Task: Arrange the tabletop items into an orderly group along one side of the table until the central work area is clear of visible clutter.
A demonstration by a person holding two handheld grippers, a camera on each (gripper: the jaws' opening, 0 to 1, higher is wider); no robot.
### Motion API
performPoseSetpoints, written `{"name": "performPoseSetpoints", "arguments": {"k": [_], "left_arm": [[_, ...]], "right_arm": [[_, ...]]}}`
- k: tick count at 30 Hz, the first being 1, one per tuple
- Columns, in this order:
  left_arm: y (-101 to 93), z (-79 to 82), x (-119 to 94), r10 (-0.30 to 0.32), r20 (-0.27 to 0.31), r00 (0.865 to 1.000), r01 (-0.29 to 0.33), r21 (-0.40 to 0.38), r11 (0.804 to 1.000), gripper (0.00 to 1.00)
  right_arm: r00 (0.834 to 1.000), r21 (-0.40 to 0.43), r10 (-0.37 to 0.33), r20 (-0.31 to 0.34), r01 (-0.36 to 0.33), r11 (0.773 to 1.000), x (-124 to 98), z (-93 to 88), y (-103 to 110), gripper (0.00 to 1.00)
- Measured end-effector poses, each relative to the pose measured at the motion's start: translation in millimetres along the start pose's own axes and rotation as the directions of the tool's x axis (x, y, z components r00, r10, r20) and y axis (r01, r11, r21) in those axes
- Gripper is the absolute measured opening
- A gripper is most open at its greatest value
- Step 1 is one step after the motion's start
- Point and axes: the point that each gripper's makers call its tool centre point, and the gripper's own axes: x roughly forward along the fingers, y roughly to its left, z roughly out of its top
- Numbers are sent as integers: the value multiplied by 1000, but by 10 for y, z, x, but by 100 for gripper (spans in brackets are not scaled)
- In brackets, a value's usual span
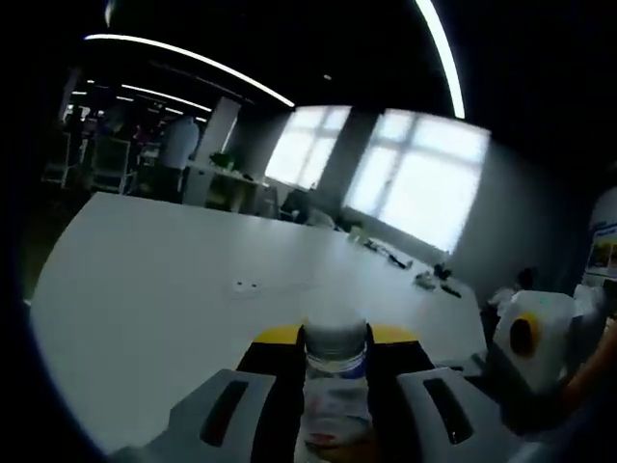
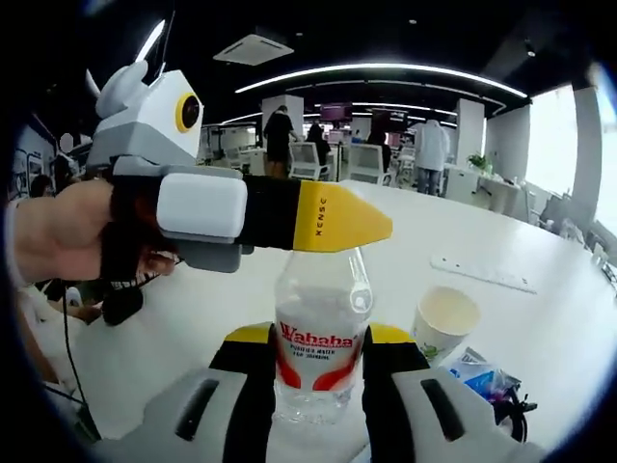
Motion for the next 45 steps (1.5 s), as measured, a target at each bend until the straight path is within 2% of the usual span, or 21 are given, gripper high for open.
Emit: {"name": "performPoseSetpoints", "arguments": {"k": [5, 9, 16, 22, 26, 30, 32, 37, 45], "left_arm": [[88, 50, 85, -32, -4, 999, 32, 34, 999, 19], [119, 90, 125, -84, 11, 996, 83, 66, 994, 19], [141, 58, 207, -147, 6, 989, 146, 100, 984, 19], [158, 74, 267, -187, 10, 982, 184, 124, 975, 19], [136, 58, 329, -220, -4, 976, 218, 140, 966, 19], [129, 71, 387, -254, -5, 967, 251, 153, 956, 19], [120, 96, 396, -268, -3, 963, 265, 161, 951, 19], [167, 138, 427, -290, -1, 957, 285, 175, 942, 19], [243, 122, 480, -314, -12, 949, 310, 190, 931, 19]], "right_arm": [[999, 2, -46, 27, 46, 999, 56, 28, -66, 31], [994, 10, -90, 63, 90, 996, 99, 60, -100, 31], [982, 14, -162, 93, 161, 987, 239, 29, -192, 31], [974, 20, -196, 114, 194, 981, 313, 50, -263, 31], [963, 51, -235, 129, 230, 972, 348, 45, -326, 31], [946, 61, -288, 149, 282, 957, 382, 73, -395, 31], [942, 76, -297, 156, 288, 955, 391, 91, -418, 31], [932, 49, -315, 176, 312, 949, 464, 134, -463, 31], [919, 64, -341, 196, 335, 940, 547, 138, -501, 31]]}}
